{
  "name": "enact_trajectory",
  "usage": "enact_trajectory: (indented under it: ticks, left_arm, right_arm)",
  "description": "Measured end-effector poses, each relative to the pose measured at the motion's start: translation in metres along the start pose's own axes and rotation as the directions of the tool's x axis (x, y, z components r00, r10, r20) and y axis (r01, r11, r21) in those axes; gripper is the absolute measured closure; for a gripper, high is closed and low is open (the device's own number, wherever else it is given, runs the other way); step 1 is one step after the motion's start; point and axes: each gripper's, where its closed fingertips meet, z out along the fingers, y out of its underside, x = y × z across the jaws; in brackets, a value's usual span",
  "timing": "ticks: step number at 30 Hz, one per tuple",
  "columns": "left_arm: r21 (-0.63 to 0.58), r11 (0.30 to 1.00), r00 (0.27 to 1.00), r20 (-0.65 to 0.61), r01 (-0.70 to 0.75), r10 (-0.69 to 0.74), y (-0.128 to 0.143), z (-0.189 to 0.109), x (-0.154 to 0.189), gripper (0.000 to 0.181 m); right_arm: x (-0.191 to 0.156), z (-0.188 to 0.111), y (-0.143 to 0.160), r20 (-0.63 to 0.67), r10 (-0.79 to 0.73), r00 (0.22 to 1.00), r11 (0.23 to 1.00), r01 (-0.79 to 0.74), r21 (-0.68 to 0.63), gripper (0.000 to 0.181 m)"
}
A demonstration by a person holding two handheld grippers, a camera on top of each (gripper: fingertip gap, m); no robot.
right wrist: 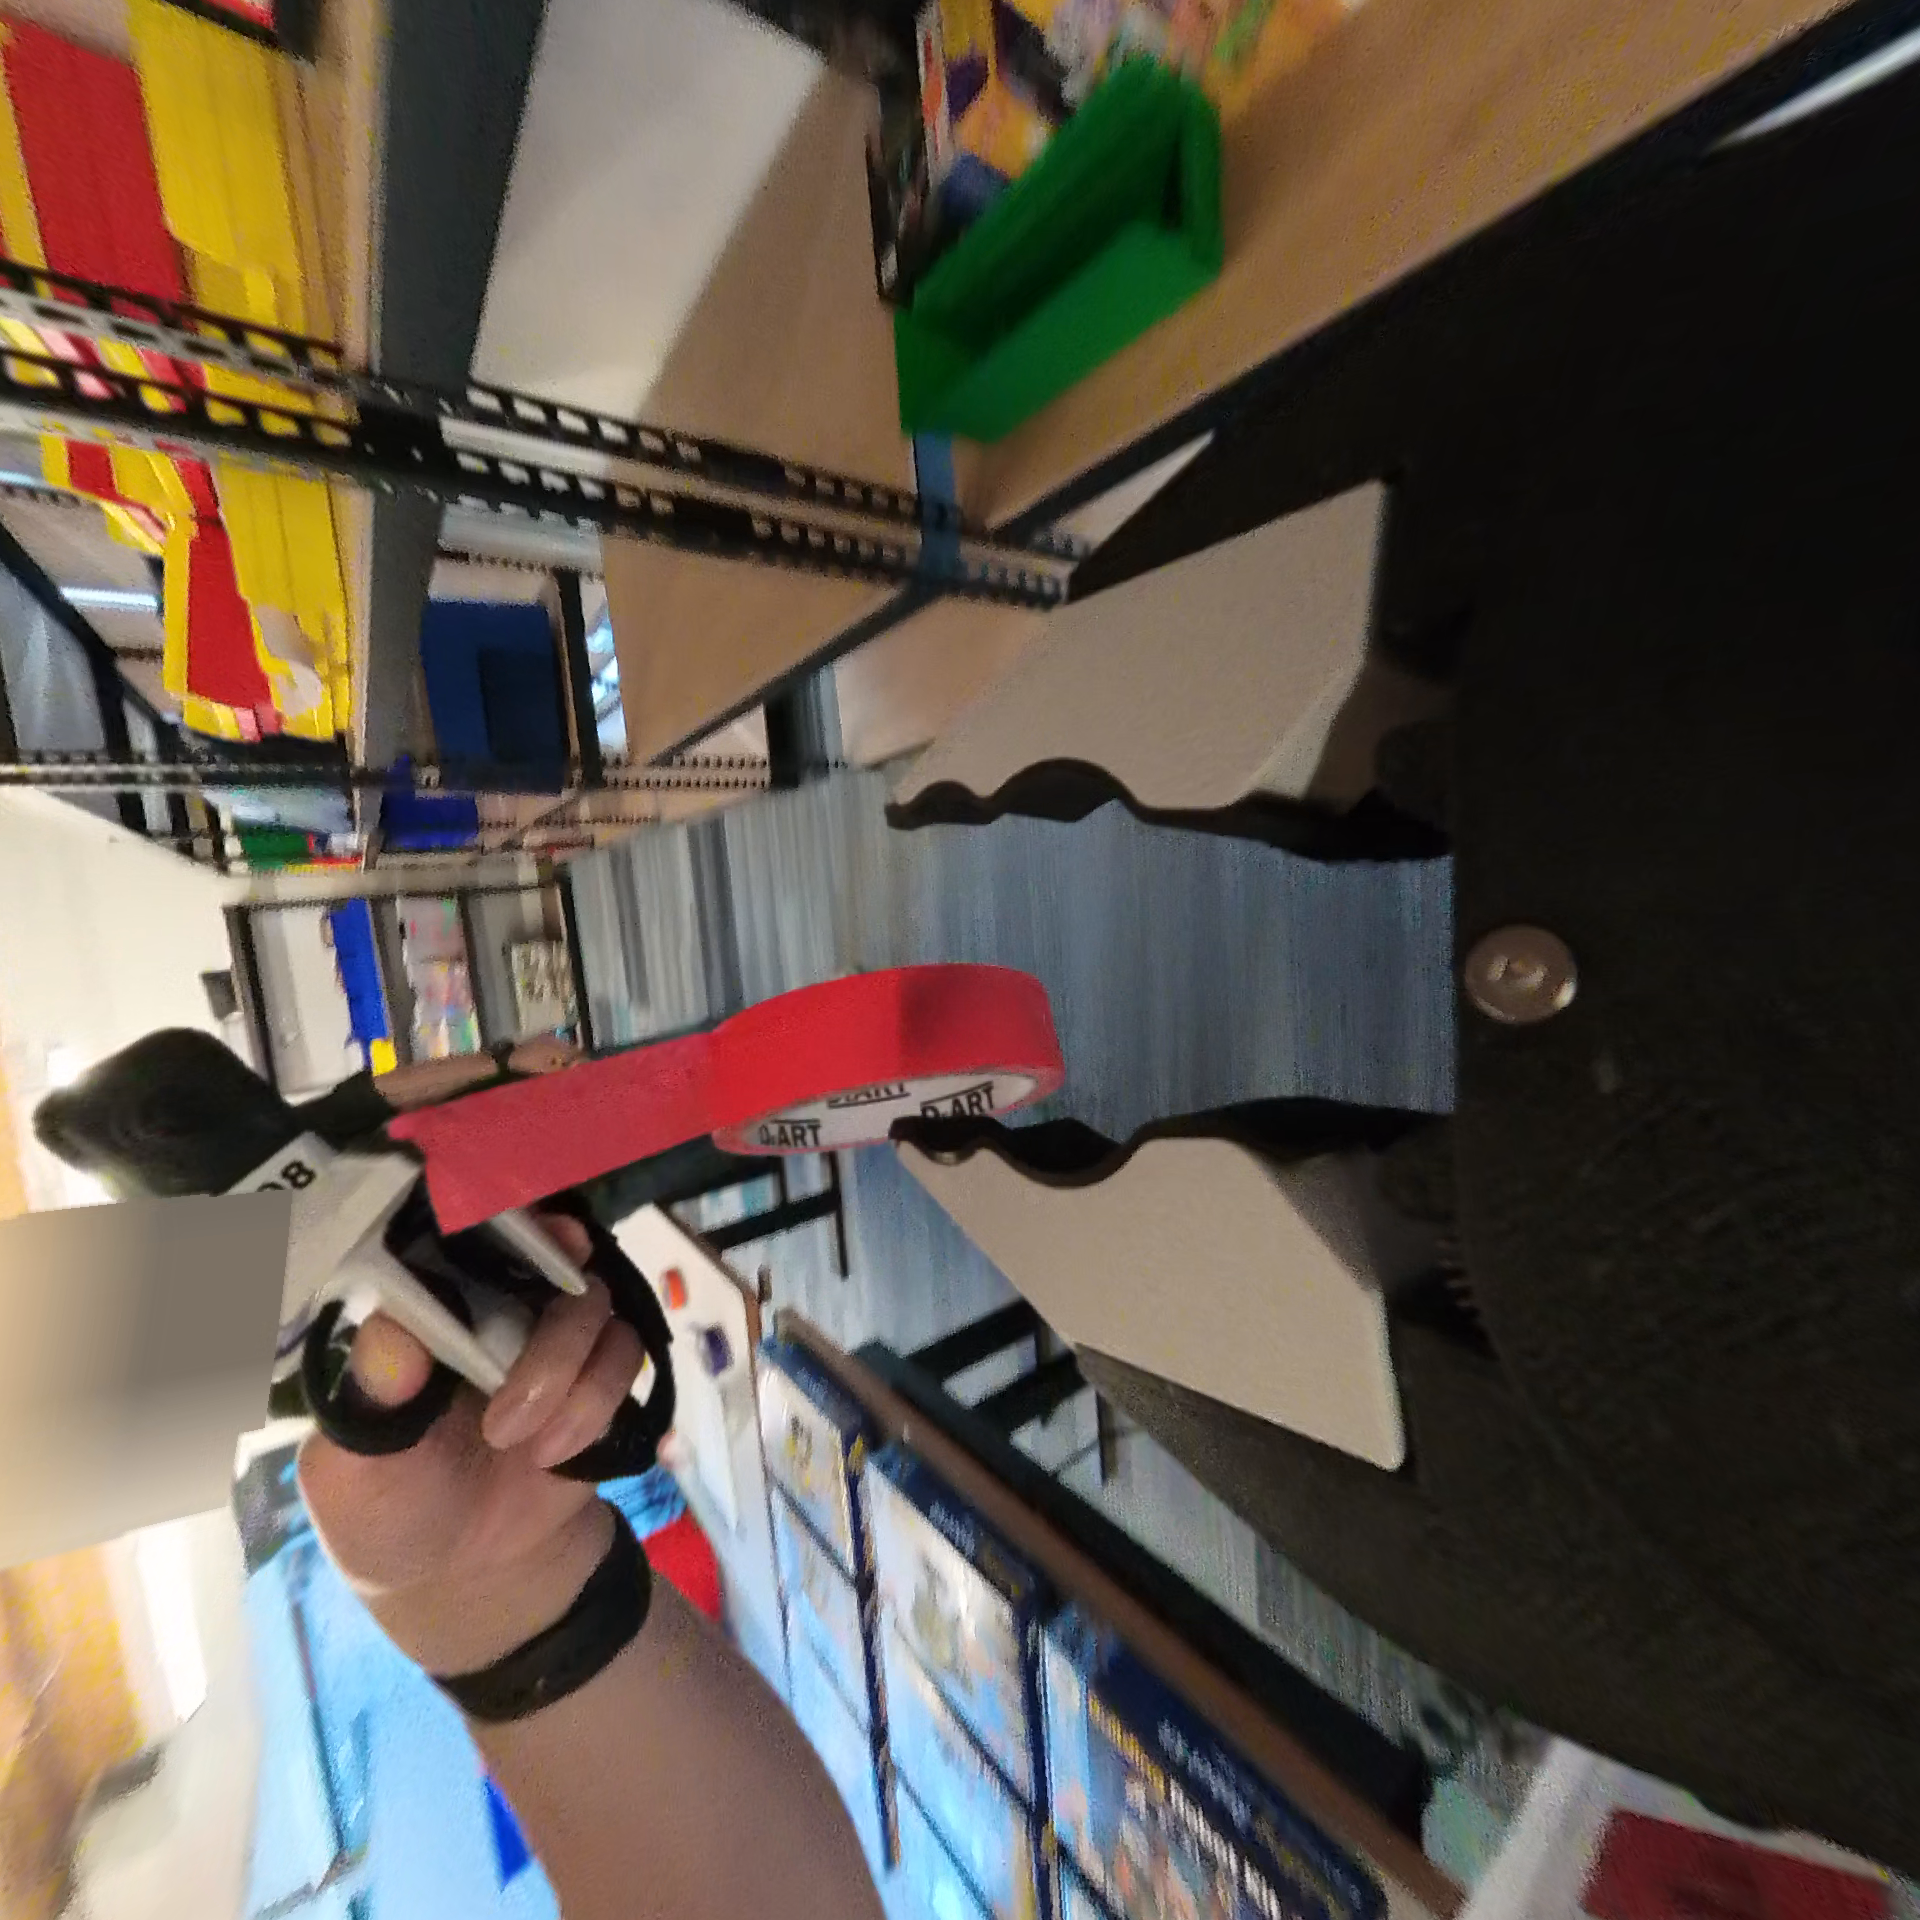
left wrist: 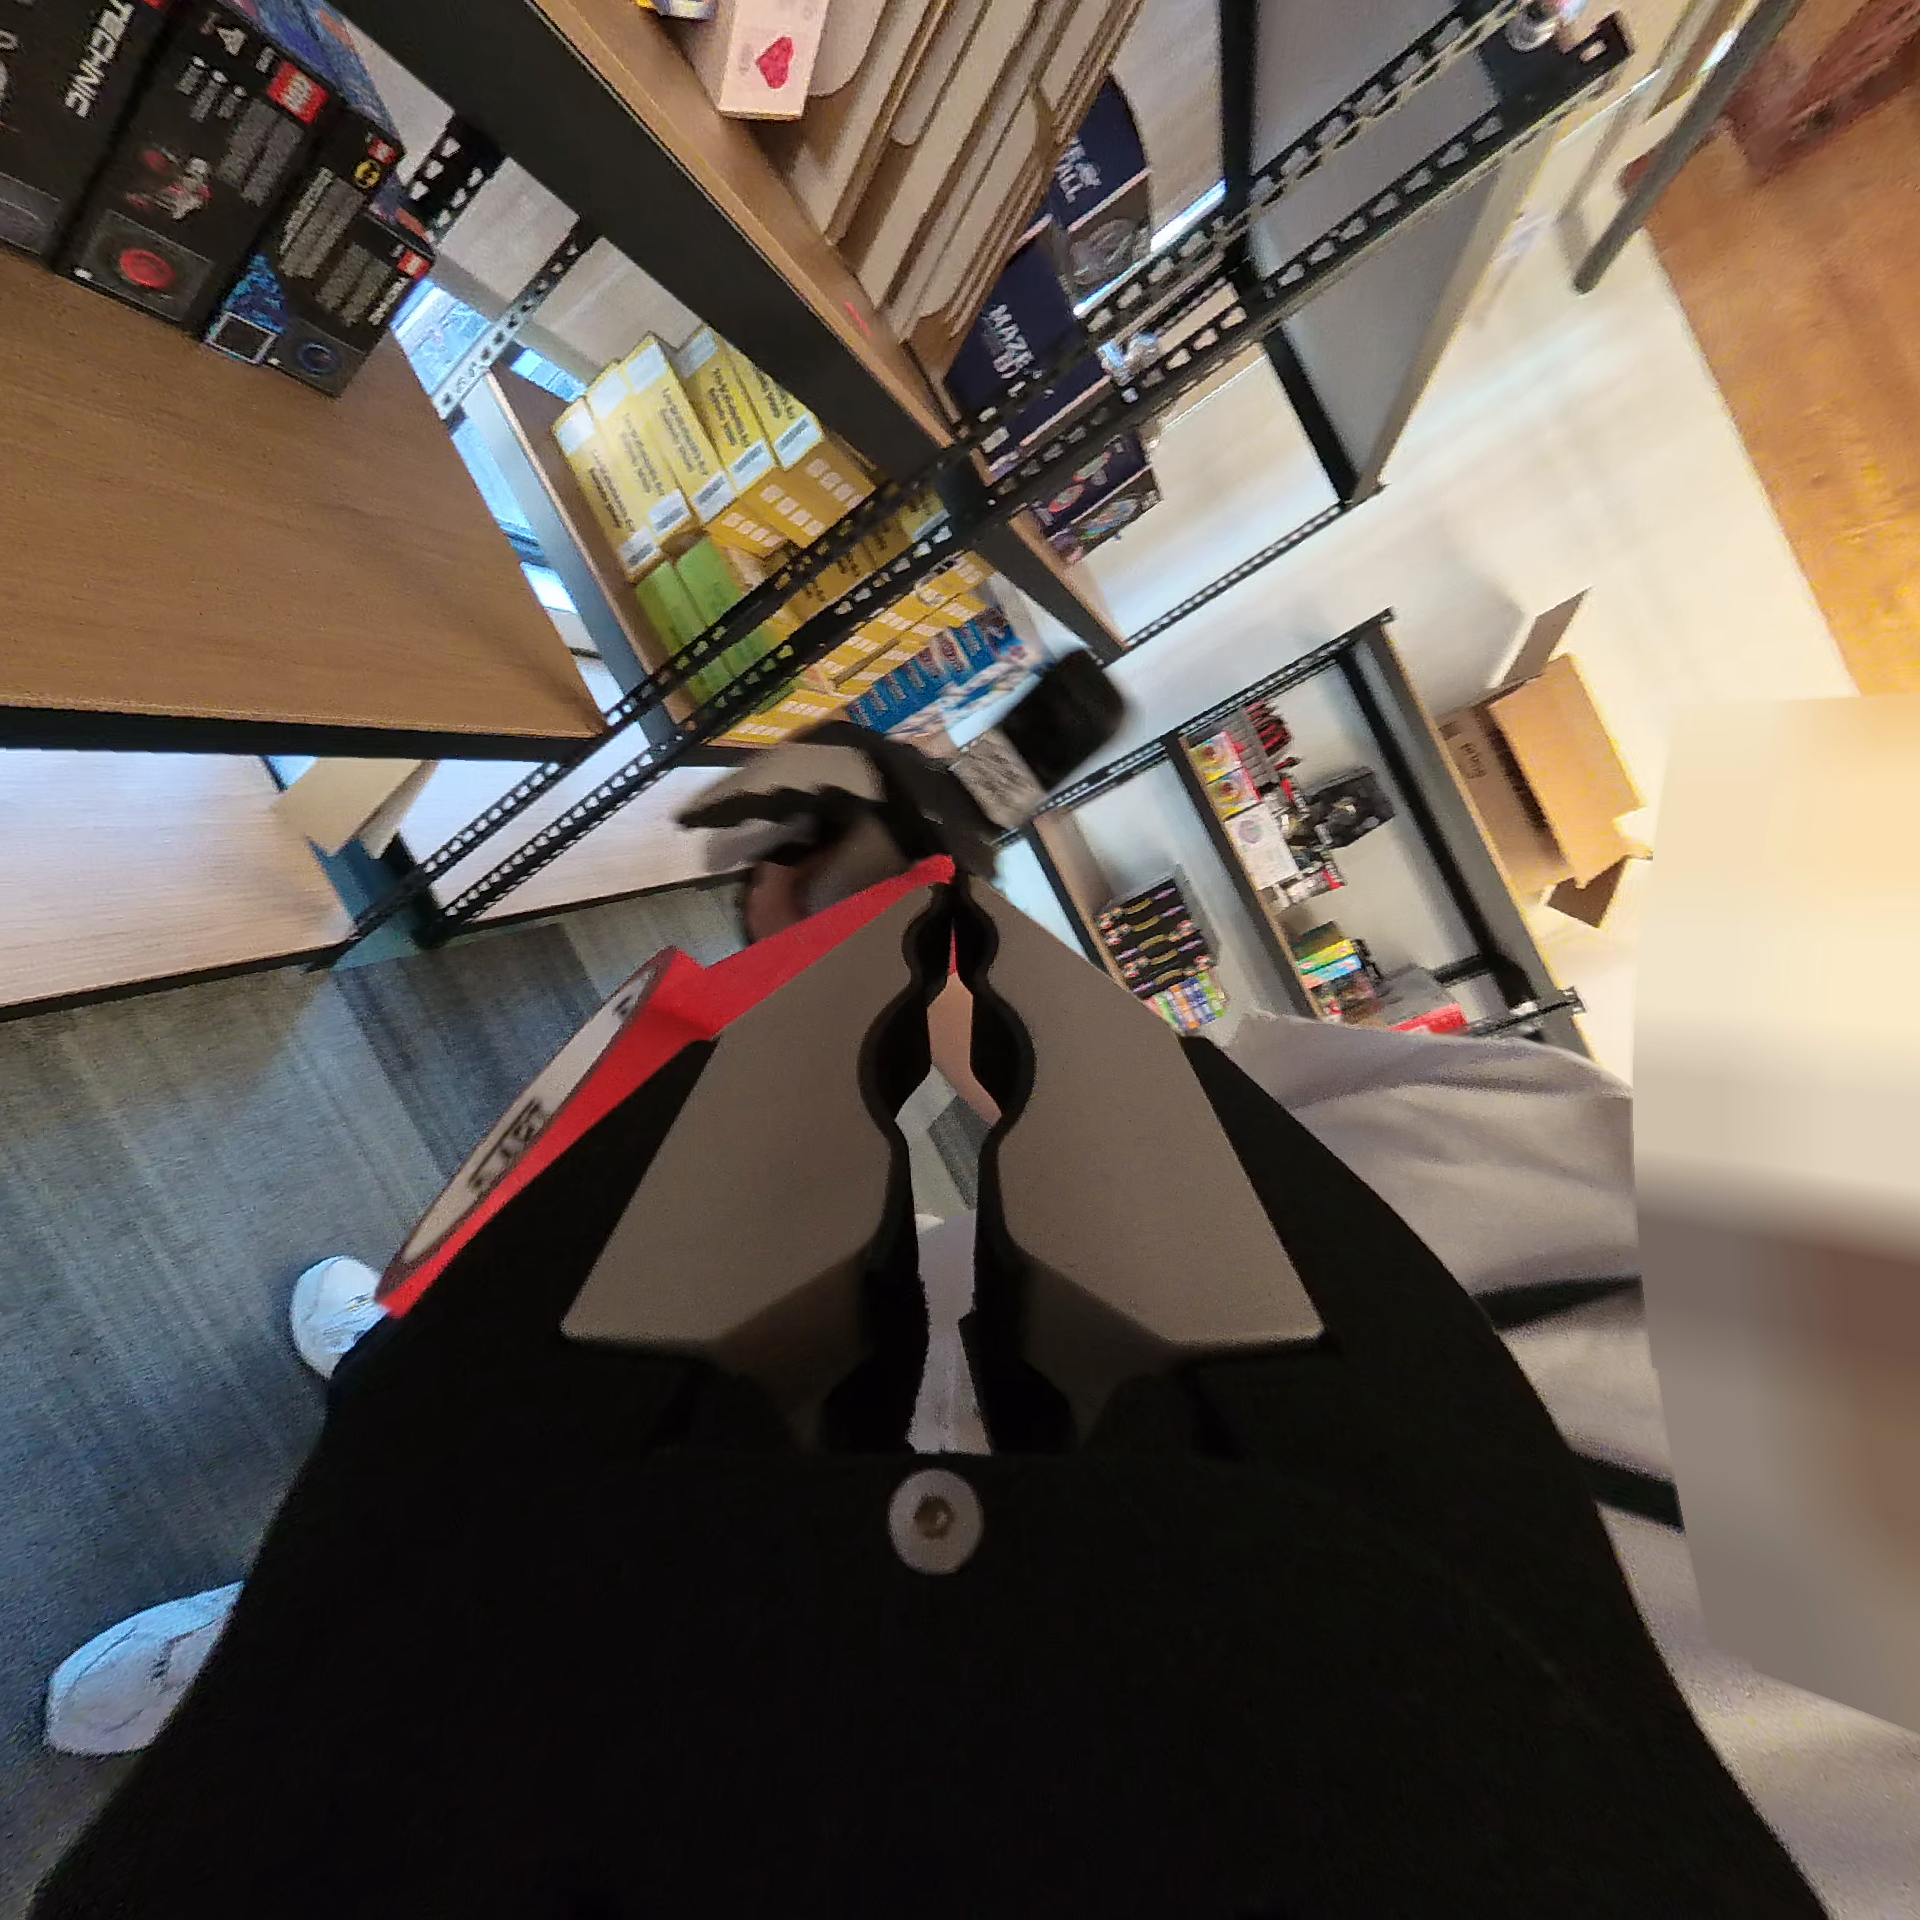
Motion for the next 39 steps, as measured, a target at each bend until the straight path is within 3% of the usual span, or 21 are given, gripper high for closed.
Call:
enact_trajectory:
  ticks: [3,6,10,14,17,25,27,32,36,39]
  left_arm:
    - [0.034,0.999,0.999,0.033,0.008,-0.009,-0.015,0.012,-0.004,0.181]
    - [0.116,0.992,0.999,0.02,0.046,-0.048,-0.033,0.028,-0.003,0.181]
    - [0.169,0.984,0.997,0.041,0.063,-0.071,-0.045,0.053,-0.01,0.181]
    - [0.194,0.977,0.994,0.038,0.092,-0.101,-0.049,0.078,-0.016,0.181]
    - [0.236,0.963,0.99,0.021,0.13,-0.139,-0.055,0.091,-0.02,0.181]
    - [0.29,0.927,0.971,-0.052,0.238,-0.233,-0.063,0.118,-0.026,0.181]
    - [0.299,0.921,0.968,-0.057,0.251,-0.245,-0.064,0.122,-0.03,0.181]
    - [0.309,0.901,0.953,-0.084,0.303,-0.292,-0.07,0.126,-0.036,0.181]
    - [0.271,0.934,0.972,-0.034,0.233,-0.232,-0.072,0.125,-0.033,0.177]
    - [0.237,0.968,0.989,0.103,0.083,-0.11,-0.074,0.122,-0.035,0.163]
  right_arm:
    - [0.0,0.008,-0.024,-0.162,-0.009,0.987,1.0,0.008,-0.007,0.133]
    - [-0.012,0.017,-0.042,-0.213,0.034,0.977,0.999,-0.028,0.028,0.138]
    - [0.018,0.013,-0.056,-0.387,-0.023,0.922,0.999,0.034,0.023,0.136]
    - [0.047,0.0,-0.065,-0.459,0.047,0.887,0.999,-0.032,0.04,0.142]
    - [0.067,-0.016,-0.065,-0.545,-0.058,0.836,0.998,0.036,-0.05,0.148]
    - [0.084,-0.032,-0.067,-0.579,-0.168,0.798,0.986,0.127,-0.111,0.169]
    - [0.085,-0.031,-0.065,-0.554,-0.174,0.814,0.985,0.131,-0.117,0.181]
    - [0.094,-0.031,-0.064,-0.492,-0.158,0.856,0.985,0.103,-0.137,0.181]
    - [0.097,-0.033,-0.07,-0.414,-0.107,0.904,0.991,0.062,-0.122,0.181]
    - [0.094,-0.032,-0.074,-0.346,-0.07,0.935,0.992,0.028,-0.125,0.181]
